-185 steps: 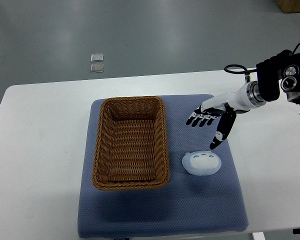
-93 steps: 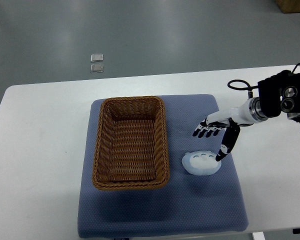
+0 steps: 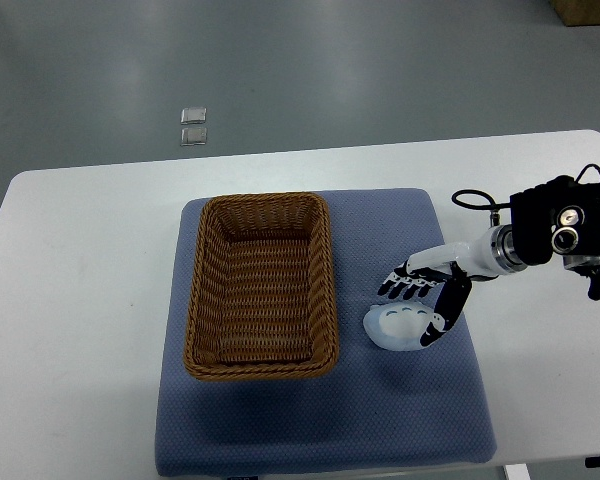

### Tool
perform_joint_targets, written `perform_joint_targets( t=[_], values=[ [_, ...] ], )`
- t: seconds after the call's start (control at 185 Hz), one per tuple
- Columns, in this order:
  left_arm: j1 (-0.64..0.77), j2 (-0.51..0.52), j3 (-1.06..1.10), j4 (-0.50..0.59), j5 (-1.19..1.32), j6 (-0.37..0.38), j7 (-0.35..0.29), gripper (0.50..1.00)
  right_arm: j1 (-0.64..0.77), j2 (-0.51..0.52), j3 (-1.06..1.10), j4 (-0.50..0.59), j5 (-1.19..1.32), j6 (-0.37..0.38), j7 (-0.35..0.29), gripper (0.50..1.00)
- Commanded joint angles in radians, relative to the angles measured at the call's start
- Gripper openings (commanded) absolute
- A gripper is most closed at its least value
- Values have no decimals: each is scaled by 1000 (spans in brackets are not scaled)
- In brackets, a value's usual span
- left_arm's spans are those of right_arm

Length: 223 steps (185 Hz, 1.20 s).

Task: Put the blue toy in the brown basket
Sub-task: 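Lower the right hand onto the pale blue toy and close fingers, then lift the held toy and carry it over the wicker basket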

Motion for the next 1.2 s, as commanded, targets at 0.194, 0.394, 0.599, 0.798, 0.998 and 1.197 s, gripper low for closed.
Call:
perform_joint_targets(
  t=[0.194,0.394,0.599,0.798,0.998,1.197],
  values=[
    [0,0,0,0,0,0,0,1000,-43,7,17,-7,-2,-22,0,909],
    [0,0,-1,0,0,0,1,1000,-78,24,17,-19,-28,-53,0,903],
    [0,0,-1,0,0,0,1,1000,-117,45,15,-54,-80,-133,0,621],
    [0,0,-1,0,0,0,1,1000,-98,5,15,-54,-132,-124,0,500],
    [0,0,-1,3,0,0,1,1000,38,-18,17,-44,-127,-94,0,500],
    [0,0,-1,0,0,0,1,1000,195,44,15,-47,-121,-81,0,500]
  ],
)
